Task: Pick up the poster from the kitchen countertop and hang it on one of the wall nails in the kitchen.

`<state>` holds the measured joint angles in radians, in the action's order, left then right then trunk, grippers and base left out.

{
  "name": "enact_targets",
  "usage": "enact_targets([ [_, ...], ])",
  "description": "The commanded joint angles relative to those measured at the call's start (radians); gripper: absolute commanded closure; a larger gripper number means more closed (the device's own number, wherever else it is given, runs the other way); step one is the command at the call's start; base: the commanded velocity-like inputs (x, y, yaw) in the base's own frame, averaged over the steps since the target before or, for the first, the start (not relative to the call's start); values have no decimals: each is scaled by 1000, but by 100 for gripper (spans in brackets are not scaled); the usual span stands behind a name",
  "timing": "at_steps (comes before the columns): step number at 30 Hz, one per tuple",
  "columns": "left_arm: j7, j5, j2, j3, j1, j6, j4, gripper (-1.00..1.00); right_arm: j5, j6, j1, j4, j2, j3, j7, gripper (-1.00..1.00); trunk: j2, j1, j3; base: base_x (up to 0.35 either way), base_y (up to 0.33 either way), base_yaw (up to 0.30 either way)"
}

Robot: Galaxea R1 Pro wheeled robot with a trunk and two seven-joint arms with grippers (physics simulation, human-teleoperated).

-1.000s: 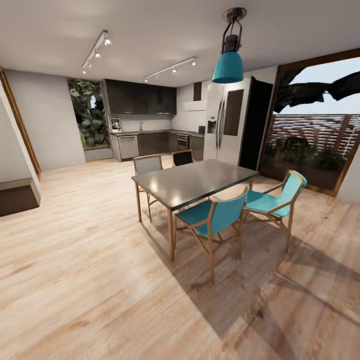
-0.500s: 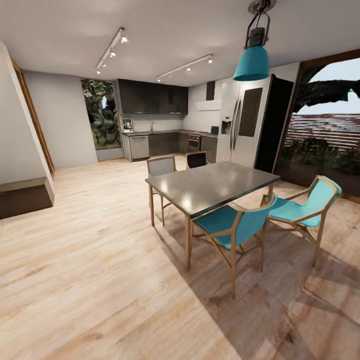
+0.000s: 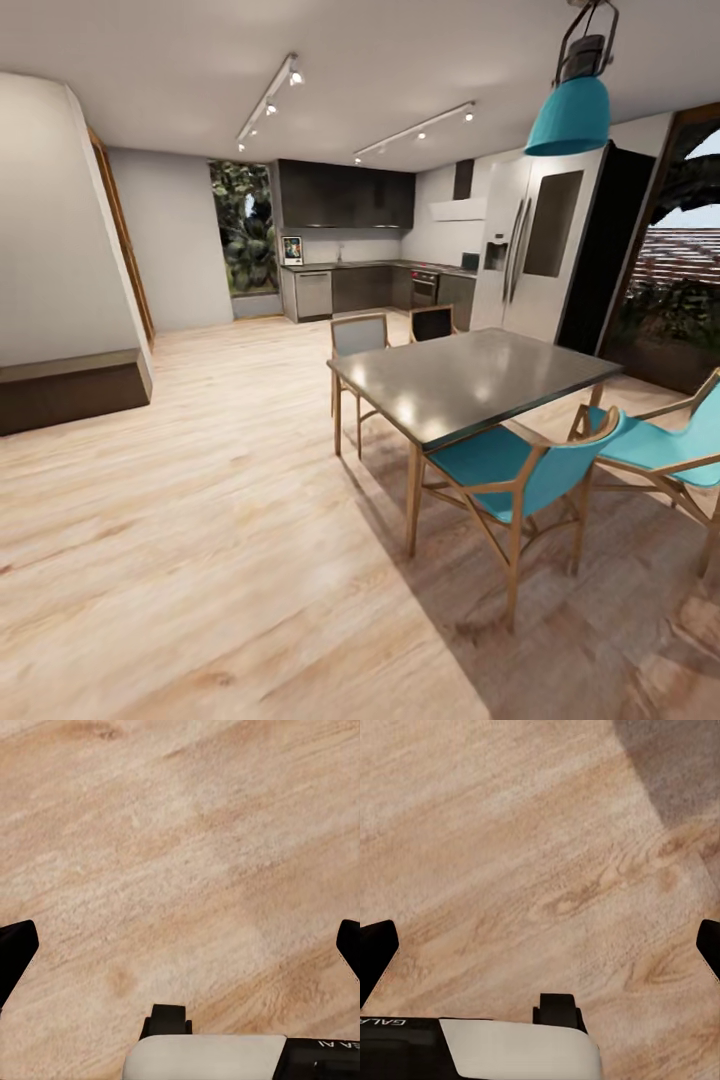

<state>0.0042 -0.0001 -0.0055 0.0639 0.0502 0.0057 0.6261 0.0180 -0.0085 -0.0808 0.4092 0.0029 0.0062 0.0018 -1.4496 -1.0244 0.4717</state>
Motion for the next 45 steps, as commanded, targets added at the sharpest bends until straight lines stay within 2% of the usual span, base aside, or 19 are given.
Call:
enact_targets([
  [1, 0, 0, -1, 2, 0, 1, 2, -100, 2, -1, 0, 0, 0, 1, 0, -100, 0, -1, 1, 317, 2, 41],
  [6, 0, 0, -1, 13, 0, 0, 3, -100, 12, 1, 0, -2, -8, 2, 2, -100, 0, -1, 1, 333, 50, 11],
  [15, -1, 0, 1, 29, 0, -1, 3, -100, 27, 0, 0, -1, -2, 1, 1, -100, 0, -1, 1, 338, 93, 39],
  [28, -1, 0, 1, 33, 0, -1, 3, -100, 28, -59, 0, -2, 3, 0, -3, -100, 0, -1, 1, 339, 136, 258],
  [45, -2, 0, 2, 33, 0, -4, 1, -100, 28, -62, 0, -5, 1, 1, 1, -100, 0, -1, 5, 339, 93, 243],
])
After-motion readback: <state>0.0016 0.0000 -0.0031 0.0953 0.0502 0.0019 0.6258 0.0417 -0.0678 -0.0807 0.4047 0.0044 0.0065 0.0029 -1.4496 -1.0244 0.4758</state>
